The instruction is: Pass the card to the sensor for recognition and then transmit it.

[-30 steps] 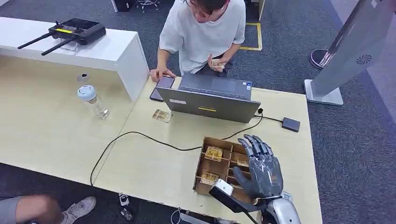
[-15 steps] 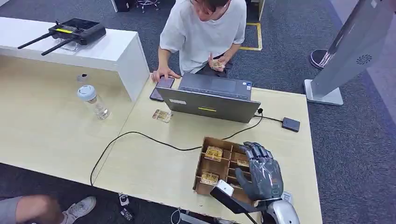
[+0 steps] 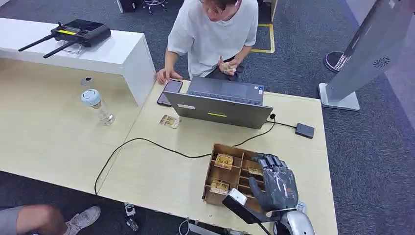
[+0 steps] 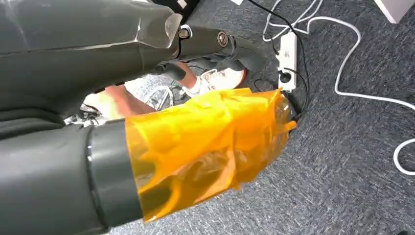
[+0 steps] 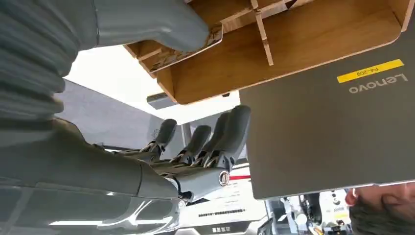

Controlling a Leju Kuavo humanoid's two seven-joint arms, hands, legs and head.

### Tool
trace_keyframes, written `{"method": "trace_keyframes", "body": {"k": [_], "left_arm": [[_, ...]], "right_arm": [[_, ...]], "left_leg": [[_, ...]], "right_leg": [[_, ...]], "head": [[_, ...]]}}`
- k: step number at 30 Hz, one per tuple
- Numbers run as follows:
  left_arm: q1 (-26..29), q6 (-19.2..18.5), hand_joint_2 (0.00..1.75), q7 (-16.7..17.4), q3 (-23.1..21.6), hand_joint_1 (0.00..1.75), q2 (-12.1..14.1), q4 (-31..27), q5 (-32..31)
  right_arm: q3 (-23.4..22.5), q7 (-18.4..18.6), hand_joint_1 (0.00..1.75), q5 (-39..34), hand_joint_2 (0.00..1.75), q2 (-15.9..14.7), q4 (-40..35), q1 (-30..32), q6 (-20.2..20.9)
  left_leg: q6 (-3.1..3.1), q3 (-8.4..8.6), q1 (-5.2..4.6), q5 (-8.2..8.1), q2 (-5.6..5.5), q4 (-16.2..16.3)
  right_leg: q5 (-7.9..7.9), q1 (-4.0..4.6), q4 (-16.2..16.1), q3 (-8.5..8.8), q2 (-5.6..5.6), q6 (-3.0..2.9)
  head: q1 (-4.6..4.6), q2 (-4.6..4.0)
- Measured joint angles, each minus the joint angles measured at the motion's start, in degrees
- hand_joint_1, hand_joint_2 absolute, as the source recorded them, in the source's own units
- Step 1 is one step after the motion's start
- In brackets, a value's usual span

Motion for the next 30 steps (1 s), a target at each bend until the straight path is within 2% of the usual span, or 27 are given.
{"method": "trace_keyframes", "body": {"k": [4, 10, 13, 30], "left_arm": [[0.0, 0.0, 0.0, 0.1, 0.2, 0.0, 0.0, 0.0, -0.1], [0.0, 0.0, 0.0, 0.2, 0.3, 0.0, 0.0, 0.0, -0.2], [0.0, 0.0, 0.0, 0.2, 0.3, 0.0, 0.0, 0.0, -0.2], [0.0, 0.0, 0.0, 0.5, 0.3, 0.0, 0.0, 0.0, -0.6]], "right_arm": [[-0.1, 0.2, 0.65, 0.0, 1.75, 0.0, 0.3, 0.0, 0.0], [-0.1, 0.3, 0.7, 0.0, 1.75, 0.0, 0.5, 0.2, 0.1], [-0.2, 0.3, 0.65, 0.0, 1.75, 0.0, 0.6, 0.2, 0.2], [-1.5, 1.0, 0.68, 0.2, 1.75, 0.0, 1.9, 0.3, 1.0]], "left_leg": [[0.0, 0.0, 0.0, 0.0, 0.0, 0.0], [0.0, 0.0, 0.0, 0.0, 0.0, 0.0], [0.0, 0.0, 0.0, 0.0, 0.0, 0.0], [0.0, 0.0, 0.0, 0.0, 0.0, 0.0]], "right_leg": [[0.0, 0.0, 0.0, 0.0, 0.0, 0.0], [0.0, 0.0, 0.0, 0.0, 0.0, 0.0], [0.0, 0.0, 0.0, 0.0, 0.0, 0.0], [0.0, 0.0, 0.0, 0.0, 0.0, 0.0]], "head": [[0.0, 0.0], [0.0, 0.0], [0.0, 0.0], [0.0, 0.0]]}}
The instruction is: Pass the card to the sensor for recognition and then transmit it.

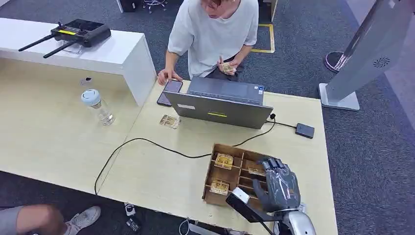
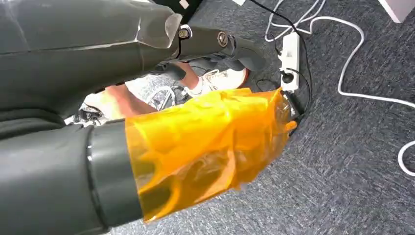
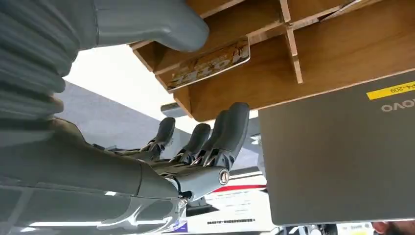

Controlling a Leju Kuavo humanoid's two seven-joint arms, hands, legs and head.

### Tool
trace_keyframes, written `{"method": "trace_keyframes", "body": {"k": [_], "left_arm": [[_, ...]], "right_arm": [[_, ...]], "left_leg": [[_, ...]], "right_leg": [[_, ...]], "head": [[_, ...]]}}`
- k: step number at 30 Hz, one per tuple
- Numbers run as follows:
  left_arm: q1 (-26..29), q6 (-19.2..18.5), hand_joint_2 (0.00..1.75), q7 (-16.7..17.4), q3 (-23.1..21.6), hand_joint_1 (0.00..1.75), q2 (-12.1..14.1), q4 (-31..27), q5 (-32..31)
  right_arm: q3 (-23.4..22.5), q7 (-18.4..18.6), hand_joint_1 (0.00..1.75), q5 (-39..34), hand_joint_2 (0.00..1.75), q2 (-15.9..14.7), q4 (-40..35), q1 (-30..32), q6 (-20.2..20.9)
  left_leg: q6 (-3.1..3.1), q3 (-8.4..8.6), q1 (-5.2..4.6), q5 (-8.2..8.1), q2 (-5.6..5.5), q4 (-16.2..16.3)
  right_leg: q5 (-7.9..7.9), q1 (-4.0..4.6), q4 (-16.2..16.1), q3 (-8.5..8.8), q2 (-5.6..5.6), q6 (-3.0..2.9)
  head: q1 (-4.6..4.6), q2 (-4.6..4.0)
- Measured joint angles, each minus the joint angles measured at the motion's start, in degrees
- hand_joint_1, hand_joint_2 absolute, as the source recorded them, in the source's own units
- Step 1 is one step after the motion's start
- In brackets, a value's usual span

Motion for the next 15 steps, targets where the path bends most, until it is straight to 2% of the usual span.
{"method": "trace_keyframes", "body": {"k": [15], "left_arm": [[0.0, 0.0, 0.0, 0.0, 0.0, 0.0, 0.0, 0.0, -0.2]], "right_arm": [[-0.4, 0.2, 0.68, 0.0, 1.75, 0.0, 0.5, 0.0, 0.2]], "left_leg": [[0.0, 0.0, 0.0, 0.0, 0.0, 0.0]], "right_leg": [[0.0, 0.0, 0.0, 0.0, 0.0, 0.0]], "head": [[0.0, 0.0]]}}
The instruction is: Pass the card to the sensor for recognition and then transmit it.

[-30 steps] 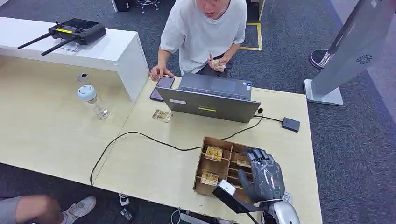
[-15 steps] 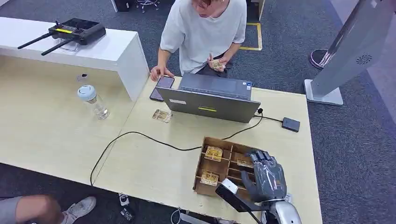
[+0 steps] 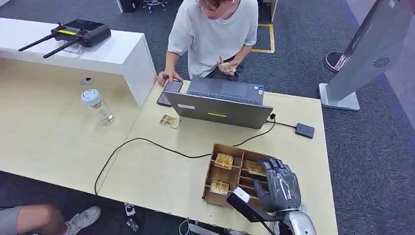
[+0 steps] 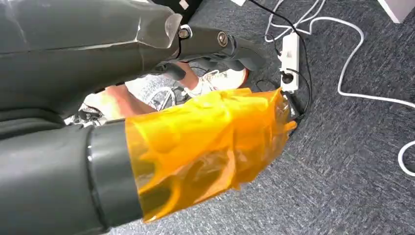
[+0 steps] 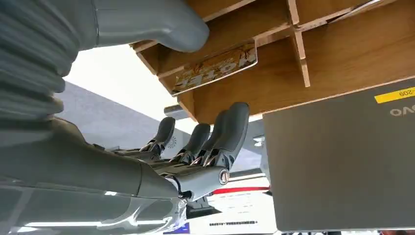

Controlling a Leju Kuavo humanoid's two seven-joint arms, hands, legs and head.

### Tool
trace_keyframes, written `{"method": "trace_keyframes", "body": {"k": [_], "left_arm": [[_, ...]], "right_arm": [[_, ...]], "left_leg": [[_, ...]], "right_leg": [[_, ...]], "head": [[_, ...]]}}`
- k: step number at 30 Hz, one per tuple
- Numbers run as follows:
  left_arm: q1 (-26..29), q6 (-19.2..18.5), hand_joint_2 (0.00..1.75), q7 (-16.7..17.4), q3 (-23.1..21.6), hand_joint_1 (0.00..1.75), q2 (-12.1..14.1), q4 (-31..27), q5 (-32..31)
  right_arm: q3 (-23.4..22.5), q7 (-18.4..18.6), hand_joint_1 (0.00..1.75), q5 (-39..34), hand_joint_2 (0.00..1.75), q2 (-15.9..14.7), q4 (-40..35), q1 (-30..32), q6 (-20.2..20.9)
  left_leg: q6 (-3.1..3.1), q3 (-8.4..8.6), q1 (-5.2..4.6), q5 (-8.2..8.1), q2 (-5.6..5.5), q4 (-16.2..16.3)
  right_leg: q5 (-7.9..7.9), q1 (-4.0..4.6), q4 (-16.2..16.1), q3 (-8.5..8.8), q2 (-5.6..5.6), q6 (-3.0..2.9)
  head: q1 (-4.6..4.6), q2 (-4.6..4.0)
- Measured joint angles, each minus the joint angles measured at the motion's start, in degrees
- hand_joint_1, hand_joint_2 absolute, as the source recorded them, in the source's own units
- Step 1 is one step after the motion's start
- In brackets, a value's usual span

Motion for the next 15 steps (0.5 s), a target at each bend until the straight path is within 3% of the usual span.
{"method": "trace_keyframes", "body": {"k": [3, 6, 9, 14, 15], "left_arm": [[0.0, 0.0, 0.0, 0.0, 0.0, 0.0, 0.0, 0.0, 0.0], [0.0, 0.0, 0.0, 0.0, 0.0, 0.0, 0.0, 0.0, 0.0], [0.0, 0.0, 0.0, 0.0, 0.0, 0.0, 0.0, 0.0, 0.0], [0.0, 0.0, 0.0, 0.0, 0.0, 0.0, 0.0, 0.0, 0.0], [0.0, 0.0, 0.0, 0.0, 0.0, 0.0, 0.0, 0.0, 0.0]], "right_arm": [[0.0, 0.0, 0.7, 0.0, 1.75, 0.0, 0.2, 0.0, 0.0], [-0.1, 0.0, 0.87, 0.0, 1.75, 0.0, 0.3, 0.0, 0.0], [-0.1, 0.0, 1.29, 0.0, 1.75, 0.0, 0.5, 0.0, 0.0], [-0.2, 0.0, 1.54, 0.0, 1.75, 0.0, 0.6, 0.0, 0.0], [-0.3, 0.0, 1.75, 0.0, 1.75, 0.0, 0.6, 0.0, 0.0]], "left_leg": [[0.0, 0.0, 0.0, 0.0, 0.0, 0.0], [0.0, 0.0, 0.0, 0.0, 0.0, 0.0], [0.0, 0.0, 0.0, 0.0, 0.0, 0.0], [0.0, 0.0, 0.0, 0.0, 0.0, 0.0], [0.0, 0.0, 0.0, 0.0, 0.0, 0.0]], "right_leg": [[0.0, 0.0, 0.0, 0.0, 0.0, 0.0], [0.0, 0.0, 0.0, 0.0, 0.0, 0.0], [0.0, 0.0, 0.0, 0.0, 0.0, 0.0], [0.0, 0.0, 0.0, 0.0, 0.0, 0.0], [0.0, 0.0, 0.0, 0.0, 0.0, 0.0]], "head": [[0.0, 0.0], [0.0, 0.0], [0.0, 0.0], [0.0, 0.0], [0.0, 0.0]]}}
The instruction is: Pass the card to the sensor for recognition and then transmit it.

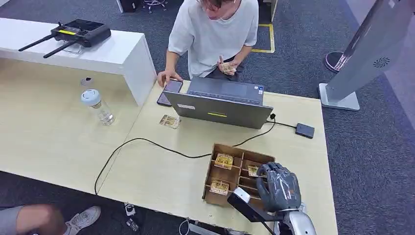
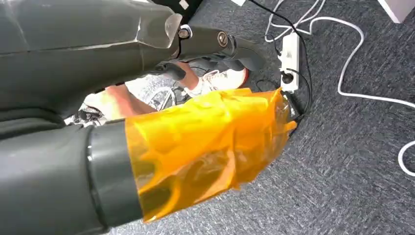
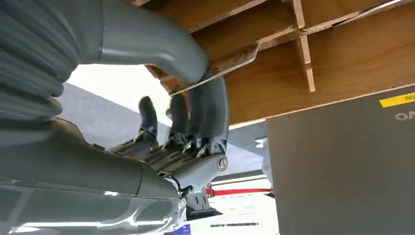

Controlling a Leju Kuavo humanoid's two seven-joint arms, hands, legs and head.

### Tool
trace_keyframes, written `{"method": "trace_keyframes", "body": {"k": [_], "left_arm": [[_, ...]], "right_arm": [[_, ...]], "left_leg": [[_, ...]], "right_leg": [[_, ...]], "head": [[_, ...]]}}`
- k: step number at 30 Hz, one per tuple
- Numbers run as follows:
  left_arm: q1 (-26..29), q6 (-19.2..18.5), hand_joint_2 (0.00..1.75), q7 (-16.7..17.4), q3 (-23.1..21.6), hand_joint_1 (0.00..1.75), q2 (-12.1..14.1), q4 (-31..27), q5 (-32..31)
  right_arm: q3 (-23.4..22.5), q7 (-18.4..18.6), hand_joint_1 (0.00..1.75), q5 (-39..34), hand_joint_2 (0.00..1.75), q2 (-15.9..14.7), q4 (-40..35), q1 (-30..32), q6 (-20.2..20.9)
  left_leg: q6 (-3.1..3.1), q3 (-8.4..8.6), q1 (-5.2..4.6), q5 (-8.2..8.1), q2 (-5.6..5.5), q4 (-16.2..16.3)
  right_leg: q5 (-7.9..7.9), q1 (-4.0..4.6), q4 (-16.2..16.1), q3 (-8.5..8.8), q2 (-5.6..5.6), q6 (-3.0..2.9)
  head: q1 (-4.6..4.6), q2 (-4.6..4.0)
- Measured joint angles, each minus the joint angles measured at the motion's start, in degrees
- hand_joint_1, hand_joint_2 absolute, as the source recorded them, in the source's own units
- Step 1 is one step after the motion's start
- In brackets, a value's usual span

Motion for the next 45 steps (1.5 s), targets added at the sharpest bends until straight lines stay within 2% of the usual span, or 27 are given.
{"method": "trace_keyframes", "body": {"k": [18, 25, 35, 45], "left_arm": [[0.0, 0.0, 0.0, 0.1, 0.1, 0.0, 0.0, 0.0, 0.0], [0.0, 0.1, 0.0, 0.1, 0.2, 0.0, 0.0, 0.0, 0.1], [0.1, 0.3, 0.0, 0.1, 0.3, 0.0, 0.0, 0.0, 0.5], [0.1, 0.9, 0.0, -0.4, 0.6, 0.0, 0.0, 0.0, 1.0]], "right_arm": [[-0.3, 0.0, 1.75, 0.0, 1.75, 0.0, 0.2, -0.1, 0.0], [-0.6, -1.1, 1.75, -1.2, 1.75, 0.0, -0.1, 0.1, -1.9], [-0.7, -2.7, 1.75, -2.4, 1.75, 0.0, -3.1, 0.9, -3.1], [-0.7, -5.2, 1.75, -3.4, 1.75, 0.0, -11.3, 1.3, -4.8]], "left_leg": [[0.0, 0.01, 0.0, 0.0, 0.0, 0.0], [0.0, 0.0, 0.0, 0.0, 0.0, 0.0], [0.0, -0.01, 0.0, 0.0, 0.0, 0.0], [0.0, -0.01, 0.0, 0.0, 0.0, 0.0]], "right_leg": [[0.0, 0.0, 0.0, 0.01, 0.0, 0.0], [0.0, 0.0, 0.0, 0.01, 0.0, 0.0], [0.0, 0.0, 0.0, 0.0, 0.0, 0.0], [0.0, 0.0, 0.0, 0.0, 0.0, 0.0]], "head": [[0.0, 0.0], [0.0, 0.0], [0.0, 0.0], [0.0, 0.0]]}}
